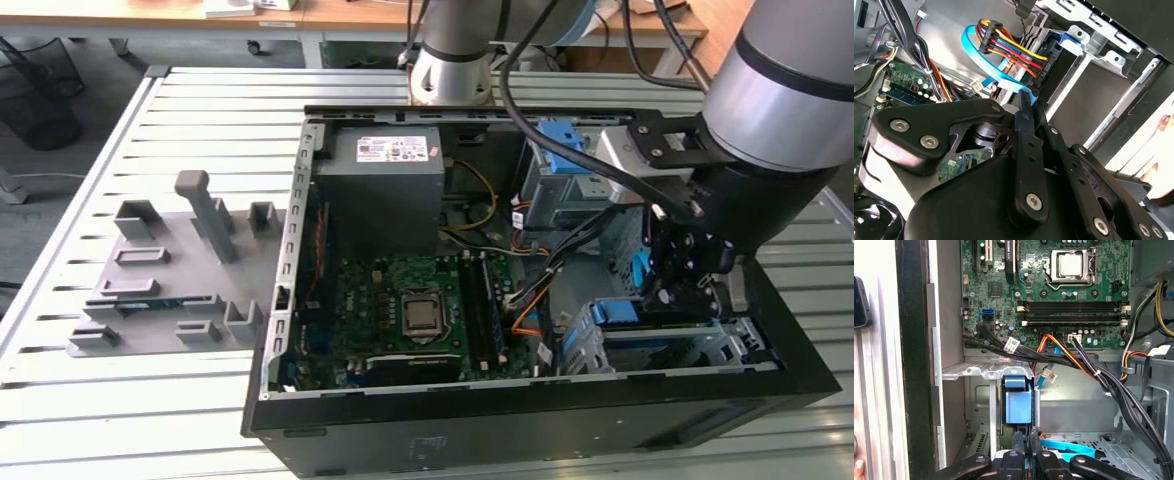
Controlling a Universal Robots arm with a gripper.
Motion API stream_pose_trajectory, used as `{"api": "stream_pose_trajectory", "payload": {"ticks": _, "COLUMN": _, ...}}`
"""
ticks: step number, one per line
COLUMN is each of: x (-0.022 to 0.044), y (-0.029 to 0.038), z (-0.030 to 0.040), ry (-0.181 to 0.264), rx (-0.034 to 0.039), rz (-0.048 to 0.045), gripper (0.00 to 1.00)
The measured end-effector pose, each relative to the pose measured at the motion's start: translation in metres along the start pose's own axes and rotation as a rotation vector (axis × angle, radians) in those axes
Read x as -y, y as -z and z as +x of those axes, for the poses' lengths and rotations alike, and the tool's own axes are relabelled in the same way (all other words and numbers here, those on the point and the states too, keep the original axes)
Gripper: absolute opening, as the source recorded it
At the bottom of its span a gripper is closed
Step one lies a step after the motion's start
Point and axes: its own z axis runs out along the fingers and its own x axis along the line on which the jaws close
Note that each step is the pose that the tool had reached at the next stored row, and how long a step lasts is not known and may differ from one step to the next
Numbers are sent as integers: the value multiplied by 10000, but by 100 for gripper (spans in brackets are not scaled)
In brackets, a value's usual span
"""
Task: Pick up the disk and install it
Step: 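Insert the second disk wire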
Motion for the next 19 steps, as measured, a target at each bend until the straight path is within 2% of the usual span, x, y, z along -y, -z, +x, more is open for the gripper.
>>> {"api": "stream_pose_trajectory", "payload": {"ticks": 13, "x": 10, "y": -12, "z": -1, "ry": -29, "rx": 55, "rz": -2, "gripper": 16}}
{"api": "stream_pose_trajectory", "payload": {"ticks": 19, "x": 12, "y": -22, "z": -1, "ry": -38, "rx": 168, "rz": -5, "gripper": 16}}
